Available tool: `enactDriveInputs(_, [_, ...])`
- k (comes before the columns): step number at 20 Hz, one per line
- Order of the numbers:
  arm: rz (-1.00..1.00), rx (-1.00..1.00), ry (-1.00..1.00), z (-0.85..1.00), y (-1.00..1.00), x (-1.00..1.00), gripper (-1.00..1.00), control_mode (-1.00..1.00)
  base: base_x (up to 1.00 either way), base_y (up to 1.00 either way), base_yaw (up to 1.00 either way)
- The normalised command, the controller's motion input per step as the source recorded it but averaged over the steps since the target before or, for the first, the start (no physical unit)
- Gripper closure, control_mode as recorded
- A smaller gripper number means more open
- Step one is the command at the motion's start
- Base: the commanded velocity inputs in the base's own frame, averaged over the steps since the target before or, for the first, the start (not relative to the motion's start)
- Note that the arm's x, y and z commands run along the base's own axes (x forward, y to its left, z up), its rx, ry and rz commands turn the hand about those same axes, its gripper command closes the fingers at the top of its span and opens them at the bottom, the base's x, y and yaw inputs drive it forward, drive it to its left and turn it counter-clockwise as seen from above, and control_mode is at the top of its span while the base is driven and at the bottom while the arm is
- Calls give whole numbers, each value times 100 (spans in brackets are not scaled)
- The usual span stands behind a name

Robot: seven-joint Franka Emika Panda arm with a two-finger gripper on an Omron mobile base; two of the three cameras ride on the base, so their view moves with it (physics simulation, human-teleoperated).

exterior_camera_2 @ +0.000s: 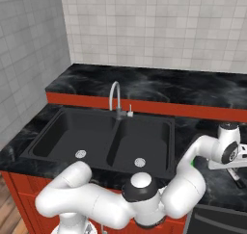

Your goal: Pick the pan and sponge and place them into the sink. Then turn on the water.

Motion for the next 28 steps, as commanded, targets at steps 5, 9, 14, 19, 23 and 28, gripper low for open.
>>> enactDriveInputs(5, [5, 0, 0, 9, 12, 0, 100, -100, 0, 0, 0])
enactDriveInputs(9, [4, 0, 0, 63, 19, -1, 100, -100, 0, 0, 0])
enactDriveInputs(14, [4, 0, 0, 84, 12, -3, 100, -100, 0, 0, 0])
enactDriveInputs(19, [9, 0, 0, 61, 29, -12, 100, -100, 0, 0, 0])
enactDriveInputs(23, [14, 0, 0, 28, 57, -28, 100, -100, 0, 0, 0])
enactDriveInputs(28, [16, 0, 0, 2, 69, -37, 100, -100, 0, 0, 0])
